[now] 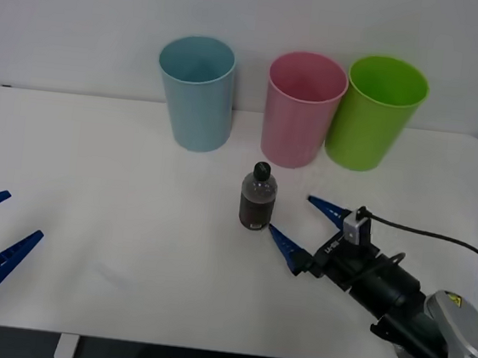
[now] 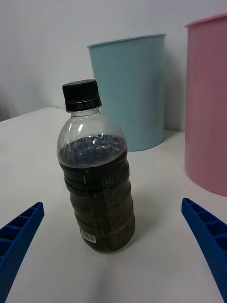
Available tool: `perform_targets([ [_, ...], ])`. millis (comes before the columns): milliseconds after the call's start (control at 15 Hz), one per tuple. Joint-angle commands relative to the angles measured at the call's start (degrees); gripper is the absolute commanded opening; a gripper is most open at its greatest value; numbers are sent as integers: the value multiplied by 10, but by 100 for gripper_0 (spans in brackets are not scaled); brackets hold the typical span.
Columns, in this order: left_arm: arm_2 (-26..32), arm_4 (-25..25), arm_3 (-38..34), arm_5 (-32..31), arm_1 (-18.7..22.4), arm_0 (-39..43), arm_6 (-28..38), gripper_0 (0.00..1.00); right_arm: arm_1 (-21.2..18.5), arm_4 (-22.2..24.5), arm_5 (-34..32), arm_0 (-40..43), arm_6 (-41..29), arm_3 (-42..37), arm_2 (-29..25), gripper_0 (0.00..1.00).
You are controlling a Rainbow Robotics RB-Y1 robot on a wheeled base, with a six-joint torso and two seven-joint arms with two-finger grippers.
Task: Grasp the object on the table and drop it into the matching bin: aluminum can to the light blue bin, PET bottle to the pink bin.
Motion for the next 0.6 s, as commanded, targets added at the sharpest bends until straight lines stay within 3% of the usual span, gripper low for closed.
perform_targets([
  [67,0,0,0,0,0,0,0,100,3,-2,2,-33,7,41,14,100],
  [600,0,0,0,0,0,0,0,100,35,-2,2,-120,32,146,23,100],
])
